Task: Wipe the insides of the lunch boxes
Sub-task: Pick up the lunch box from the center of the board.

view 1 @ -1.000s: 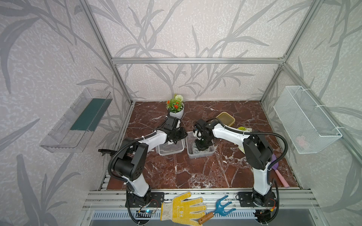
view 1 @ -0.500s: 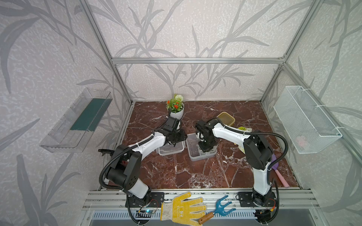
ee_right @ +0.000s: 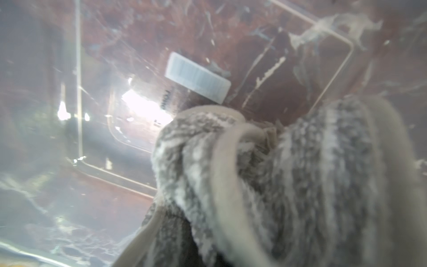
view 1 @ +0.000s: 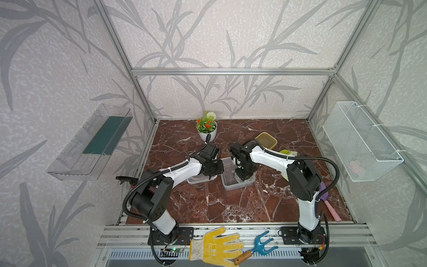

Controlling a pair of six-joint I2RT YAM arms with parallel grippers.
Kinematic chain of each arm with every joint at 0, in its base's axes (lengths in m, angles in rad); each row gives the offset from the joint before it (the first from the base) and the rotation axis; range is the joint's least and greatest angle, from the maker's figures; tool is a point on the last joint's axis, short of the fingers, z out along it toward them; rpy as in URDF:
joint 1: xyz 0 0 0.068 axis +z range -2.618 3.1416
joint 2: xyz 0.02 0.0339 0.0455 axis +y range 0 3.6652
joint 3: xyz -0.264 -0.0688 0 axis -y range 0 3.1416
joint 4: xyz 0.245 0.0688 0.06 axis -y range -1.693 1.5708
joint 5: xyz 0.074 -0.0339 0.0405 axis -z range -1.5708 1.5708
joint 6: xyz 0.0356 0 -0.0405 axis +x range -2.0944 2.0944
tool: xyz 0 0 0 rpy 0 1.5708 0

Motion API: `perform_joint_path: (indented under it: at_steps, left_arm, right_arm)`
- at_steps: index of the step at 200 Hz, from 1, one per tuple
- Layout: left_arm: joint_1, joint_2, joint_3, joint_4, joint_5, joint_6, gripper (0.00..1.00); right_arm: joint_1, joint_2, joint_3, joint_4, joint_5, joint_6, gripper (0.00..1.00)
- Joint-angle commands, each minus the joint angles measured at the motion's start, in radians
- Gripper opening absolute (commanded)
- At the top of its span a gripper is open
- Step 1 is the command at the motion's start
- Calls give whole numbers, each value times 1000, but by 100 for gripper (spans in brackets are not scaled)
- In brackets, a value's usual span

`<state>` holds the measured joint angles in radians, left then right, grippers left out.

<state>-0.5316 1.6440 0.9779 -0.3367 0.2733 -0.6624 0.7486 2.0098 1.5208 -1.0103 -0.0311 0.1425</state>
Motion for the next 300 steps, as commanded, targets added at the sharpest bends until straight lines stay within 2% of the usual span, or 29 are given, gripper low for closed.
perform_joint_path:
  at_steps: [1,26,46,116,136,154,178,217,251,300]
  left_arm:
    - [-7,57,35,-82,-92,27,22]
    - [-7,89,54,-96,-130,49,15]
    - [-8,109,66,-84,-108,64,12]
    - [-27,96,116,-129,-119,78,11]
    - [-30,91,116,-139,-123,83,11]
    - [-34,84,109,-131,-116,83,11]
    - [-37,82,107,-113,-88,86,12]
    - [-41,86,129,-108,-65,92,12]
    - [-43,103,135,-101,-61,88,12]
    - [-49,93,122,-65,-54,75,12]
  right_arm:
    - [20,14,41,-98,133,-42,0]
    - [35,13,62,-117,268,-61,0]
    - [52,25,76,-112,398,-70,0]
    - [75,53,100,111,780,-65,0]
    - [70,57,92,195,838,-79,0]
    - [67,37,60,299,791,-107,0]
    - [67,12,36,398,640,-113,0]
    - [62,5,96,438,404,-7,0]
    - [61,62,196,410,267,83,0]
    - [57,107,197,508,94,212,0]
